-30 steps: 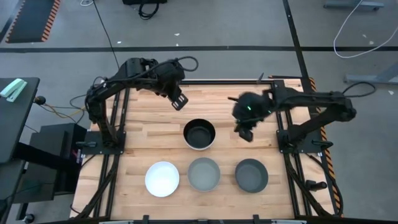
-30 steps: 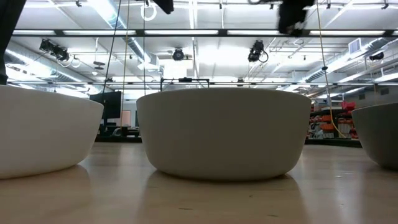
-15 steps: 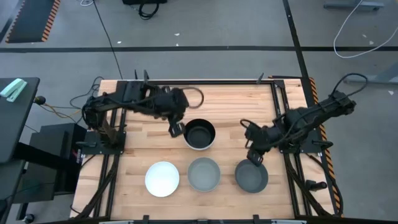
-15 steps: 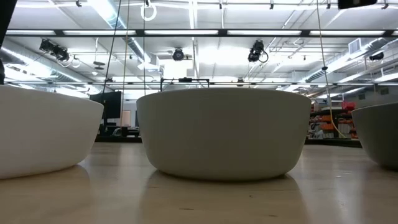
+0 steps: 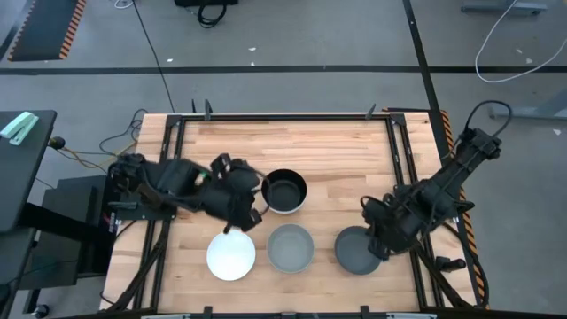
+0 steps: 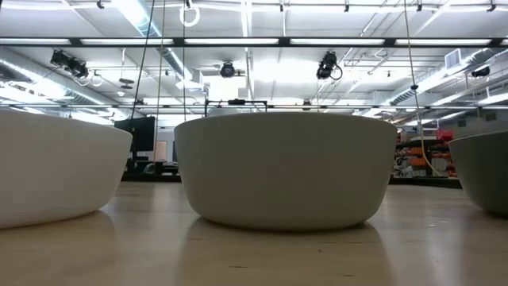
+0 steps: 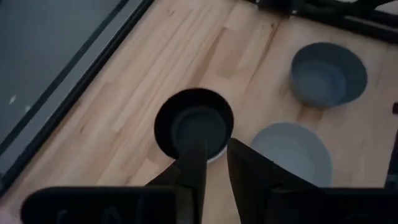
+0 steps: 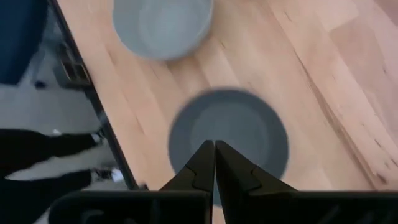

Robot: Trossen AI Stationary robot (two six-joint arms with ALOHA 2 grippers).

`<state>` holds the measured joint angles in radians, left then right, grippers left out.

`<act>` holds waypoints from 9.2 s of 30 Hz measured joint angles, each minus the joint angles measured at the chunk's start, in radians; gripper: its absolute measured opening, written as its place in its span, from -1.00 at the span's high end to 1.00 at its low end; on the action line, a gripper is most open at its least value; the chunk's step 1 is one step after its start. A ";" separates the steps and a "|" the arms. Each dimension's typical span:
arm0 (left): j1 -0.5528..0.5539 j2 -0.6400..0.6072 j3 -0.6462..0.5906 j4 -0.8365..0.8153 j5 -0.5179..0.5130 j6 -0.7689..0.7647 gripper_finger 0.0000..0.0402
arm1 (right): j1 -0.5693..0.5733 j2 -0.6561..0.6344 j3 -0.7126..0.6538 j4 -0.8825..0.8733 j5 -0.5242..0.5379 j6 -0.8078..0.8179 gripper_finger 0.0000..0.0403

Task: Nest bowls inside each other
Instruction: Stack the gray bowl on top of the black bowl

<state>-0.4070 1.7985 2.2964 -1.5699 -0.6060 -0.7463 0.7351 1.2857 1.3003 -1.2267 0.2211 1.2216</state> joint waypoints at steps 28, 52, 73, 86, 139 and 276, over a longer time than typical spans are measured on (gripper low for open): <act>-0.168 0.001 -0.432 0.082 -0.026 -0.525 0.74 | 0.109 -0.152 -0.484 0.295 -0.052 0.218 0.65; -0.288 0.001 -0.432 0.265 -0.026 -0.415 0.66 | -0.120 -0.152 -0.687 0.493 -0.201 0.089 0.47; -0.287 0.001 -0.432 0.283 -0.077 -0.415 0.72 | -0.134 -0.152 -0.750 0.550 -0.206 0.201 0.59; -0.305 -0.047 -0.432 0.281 -0.128 -0.410 0.80 | -0.237 -0.151 -0.751 0.547 -0.204 0.164 0.95; -0.339 -0.330 -0.432 -0.002 -0.270 -0.423 0.88 | -0.977 0.524 0.379 0.108 -0.363 -0.811 0.99; -0.350 -0.341 -0.654 -0.001 -0.276 -0.656 0.86 | -0.749 0.799 0.459 0.532 -0.406 -0.772 1.00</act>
<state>-0.7567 1.4570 1.6424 -1.5709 -0.8819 -1.4021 -0.0144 2.0846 1.7596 -0.6944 -0.1848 0.4500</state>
